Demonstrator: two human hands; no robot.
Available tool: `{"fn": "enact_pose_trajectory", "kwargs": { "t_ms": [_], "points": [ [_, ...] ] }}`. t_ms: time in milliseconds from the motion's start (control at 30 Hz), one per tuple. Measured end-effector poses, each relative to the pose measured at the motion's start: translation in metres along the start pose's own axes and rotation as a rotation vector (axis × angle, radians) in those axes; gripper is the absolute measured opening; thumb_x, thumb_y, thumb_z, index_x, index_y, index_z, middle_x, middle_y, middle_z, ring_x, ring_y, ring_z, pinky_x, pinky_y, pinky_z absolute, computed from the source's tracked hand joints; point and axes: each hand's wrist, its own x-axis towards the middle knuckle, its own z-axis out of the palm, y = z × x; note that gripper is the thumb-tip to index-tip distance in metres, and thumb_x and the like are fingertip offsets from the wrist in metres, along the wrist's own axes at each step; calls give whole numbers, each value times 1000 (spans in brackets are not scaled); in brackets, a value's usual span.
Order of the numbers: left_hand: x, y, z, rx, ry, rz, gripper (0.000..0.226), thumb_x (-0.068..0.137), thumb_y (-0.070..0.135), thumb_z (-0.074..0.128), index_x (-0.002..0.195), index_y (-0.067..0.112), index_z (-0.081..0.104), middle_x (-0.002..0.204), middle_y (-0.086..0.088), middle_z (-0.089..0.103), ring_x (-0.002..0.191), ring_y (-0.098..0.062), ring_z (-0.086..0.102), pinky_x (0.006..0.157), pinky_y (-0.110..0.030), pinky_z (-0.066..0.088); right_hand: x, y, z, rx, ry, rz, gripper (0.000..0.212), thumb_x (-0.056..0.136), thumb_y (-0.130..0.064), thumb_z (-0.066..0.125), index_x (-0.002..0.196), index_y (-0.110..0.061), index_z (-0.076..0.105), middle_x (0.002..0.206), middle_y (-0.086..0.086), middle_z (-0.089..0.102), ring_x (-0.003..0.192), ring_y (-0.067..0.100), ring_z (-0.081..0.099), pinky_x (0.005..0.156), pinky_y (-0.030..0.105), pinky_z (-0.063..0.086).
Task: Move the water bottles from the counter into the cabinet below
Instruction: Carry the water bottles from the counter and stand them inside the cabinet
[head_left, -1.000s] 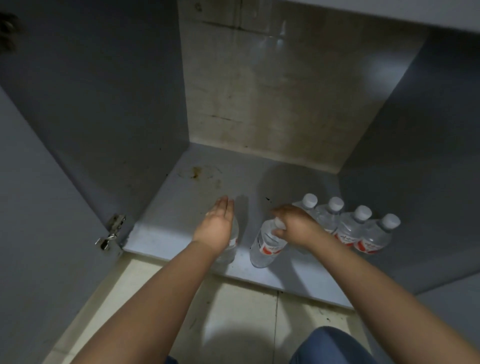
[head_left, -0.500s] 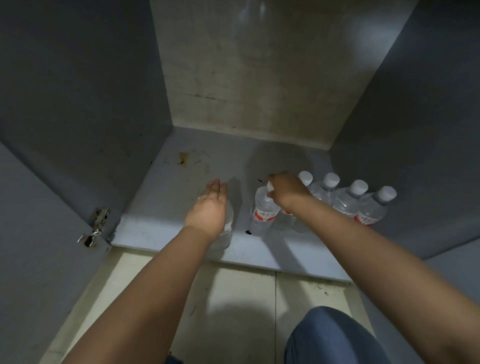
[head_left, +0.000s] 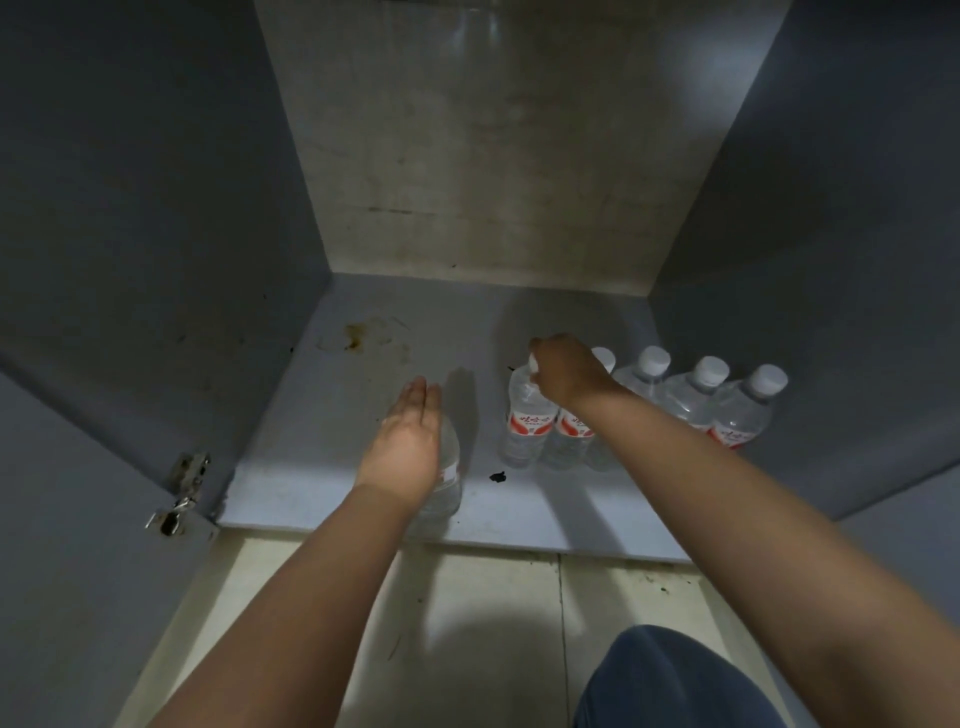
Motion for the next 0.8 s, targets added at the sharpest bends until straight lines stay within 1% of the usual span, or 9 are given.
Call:
{"fn": "enact_pose_trajectory", "kwargs": {
  "t_ms": [167, 233, 300, 367, 467, 567, 667, 733, 800],
  "points": [
    [1, -2, -7, 21, -61, 46, 71, 93, -8, 34, 149, 8, -5, 160, -11, -8, 149, -22, 2, 120, -27, 13, -1, -5, 4, -73, 21, 14, 31, 96, -4, 44, 125, 5, 48, 130, 24, 53, 122, 36, 51, 98, 38, 45],
    [6, -10, -11, 53, -110, 108, 72, 92, -8, 35, 150, 14, -1, 161, -8, -5, 149, -23, 8, 120, -28, 17, -3, -6, 6, -125, 41, -2, 38, 97, -6, 44, 133, 3, 40, 136, 23, 45, 127, 36, 44, 102, 40, 42],
    [12, -17, -15, 77, -160, 173, 67, 94, -6, 37, 150, 20, 11, 161, -6, 7, 147, -24, 19, 119, -30, 22, -6, -4, 8, -174, 97, -47, 45, 97, -7, 45, 139, 0, 32, 141, 21, 39, 131, 35, 37, 104, 41, 39],
    [16, -19, -21, 88, -178, 196, 54, 97, 4, 39, 147, 21, 26, 156, -7, 27, 140, -25, 34, 115, -30, 29, -8, 0, 13, -196, 131, -99, 42, 97, -7, 43, 138, -2, 34, 140, 18, 41, 130, 34, 38, 104, 40, 39],
    [17, -15, -28, 167, -125, 106, 40, 97, 26, 45, 135, 13, 44, 135, -12, 51, 121, -29, 52, 98, -34, 44, -10, 5, 20, -162, 122, -116, 40, 98, -3, 37, 138, -1, 34, 142, 16, 41, 129, 31, 41, 104, 37, 38],
    [13, -9, -28, 226, -59, -64, 44, 93, 45, 46, 116, 8, 53, 117, -12, 60, 108, -30, 59, 84, -36, 49, -8, 8, 17, -106, 141, -86, 33, 97, -3, 38, 129, 1, 45, 134, 18, 50, 124, 30, 47, 101, 35, 40],
    [12, -1, -22, 218, -12, -103, 45, 94, 45, 44, 114, 6, 52, 113, -13, 62, 104, -31, 61, 81, -36, 50, -8, 9, 11, -65, 130, -75, 25, 97, -5, 41, 117, 3, 55, 124, 18, 58, 117, 31, 53, 93, 33, 44],
    [15, 3, -17, 244, -5, -63, 44, 97, 40, 40, 125, 6, 46, 117, -13, 61, 107, -30, 61, 82, -36, 50, -9, 9, 10, -49, 125, -76, 25, 97, -5, 41, 115, 3, 56, 124, 18, 58, 116, 31, 54, 93, 33, 43],
    [18, 5, -12, 231, -25, -20, 48, 99, 35, 37, 138, 7, 32, 128, -14, 56, 115, -31, 58, 89, -37, 49, -10, 10, 10, -33, 121, -68, 26, 97, -4, 41, 117, 3, 55, 125, 18, 58, 117, 31, 54, 93, 33, 43]
  ]
}}
